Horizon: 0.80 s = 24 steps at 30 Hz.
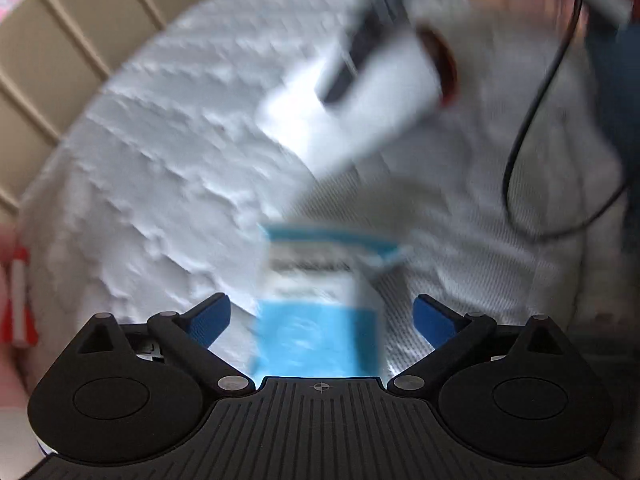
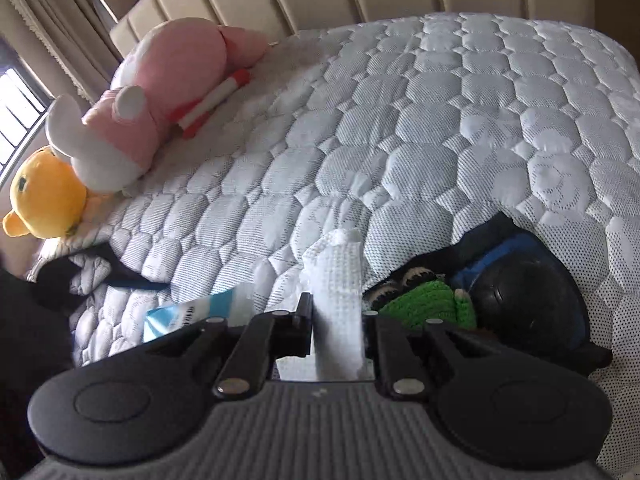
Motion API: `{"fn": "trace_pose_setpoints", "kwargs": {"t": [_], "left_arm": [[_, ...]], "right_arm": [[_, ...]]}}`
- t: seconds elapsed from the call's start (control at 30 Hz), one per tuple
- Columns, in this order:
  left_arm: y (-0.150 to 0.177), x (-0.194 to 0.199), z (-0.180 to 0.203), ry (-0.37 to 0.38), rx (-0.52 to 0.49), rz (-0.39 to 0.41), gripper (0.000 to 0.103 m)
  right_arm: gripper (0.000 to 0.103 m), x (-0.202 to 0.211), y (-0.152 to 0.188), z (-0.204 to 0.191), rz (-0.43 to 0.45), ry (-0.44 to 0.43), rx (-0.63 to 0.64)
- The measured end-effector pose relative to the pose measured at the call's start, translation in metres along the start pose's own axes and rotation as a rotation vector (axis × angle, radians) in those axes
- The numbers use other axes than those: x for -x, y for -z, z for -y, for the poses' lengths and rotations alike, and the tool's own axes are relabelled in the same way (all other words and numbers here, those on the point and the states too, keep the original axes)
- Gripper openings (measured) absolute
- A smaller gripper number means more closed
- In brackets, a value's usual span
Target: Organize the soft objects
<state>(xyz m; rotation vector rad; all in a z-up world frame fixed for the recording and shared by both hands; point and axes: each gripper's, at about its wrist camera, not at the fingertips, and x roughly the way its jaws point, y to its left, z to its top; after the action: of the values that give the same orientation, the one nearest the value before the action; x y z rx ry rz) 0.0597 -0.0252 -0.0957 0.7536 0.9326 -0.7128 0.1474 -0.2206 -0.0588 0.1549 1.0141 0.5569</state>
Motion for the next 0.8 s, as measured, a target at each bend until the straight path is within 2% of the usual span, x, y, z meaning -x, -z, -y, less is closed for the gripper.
{"fn": "trace_pose_setpoints", "kwargs": {"t": [0.03,0.07,0.1,0.23,0.3,0.37,0.47,0.6,0.8], "left_arm": [[0.0,-0.008,0.003,-0.016,0.02,0.006,0.089],[-0.002,-0.016,0.003,-0.026,0.053,0.014,0.07],[-0.007,-0.019,-0.001,-0.027,0.098,0.033,0.062],[-0.031,-0.012,-0.015,-0.081,0.255,0.2,0.061],[-0.039,-0.014,-0.016,-0.105,0.314,0.262,0.061],[-0.047,-0.023,-0.01,-0.143,0.332,0.294,0.061],[-0.057,-0.034,-0.002,-0.128,0.323,0.297,0.062],[-0.058,-0.033,0.001,-0.104,0.315,0.293,0.062],[-0.051,-0.031,-0.008,-0.096,0.366,0.275,0.062]], "right_arm": [[0.015,0.003,0.0,0.001,0.009,-0.001,-0.003],[0.015,0.005,0.0,0.002,0.019,0.001,-0.009],[0.015,0.009,-0.001,0.004,0.031,0.006,-0.017],[0.016,0.021,-0.006,0.016,0.089,-0.01,-0.08],[0.016,0.027,-0.008,0.022,0.115,-0.08,-0.137],[0.016,0.032,-0.007,0.024,0.126,-0.173,-0.189],[0.016,0.019,-0.006,0.017,0.079,-0.225,-0.186],[0.016,-0.007,-0.003,0.007,-0.002,-0.111,-0.09],[0.016,-0.01,-0.002,0.008,0.005,0.05,-0.016]]}}
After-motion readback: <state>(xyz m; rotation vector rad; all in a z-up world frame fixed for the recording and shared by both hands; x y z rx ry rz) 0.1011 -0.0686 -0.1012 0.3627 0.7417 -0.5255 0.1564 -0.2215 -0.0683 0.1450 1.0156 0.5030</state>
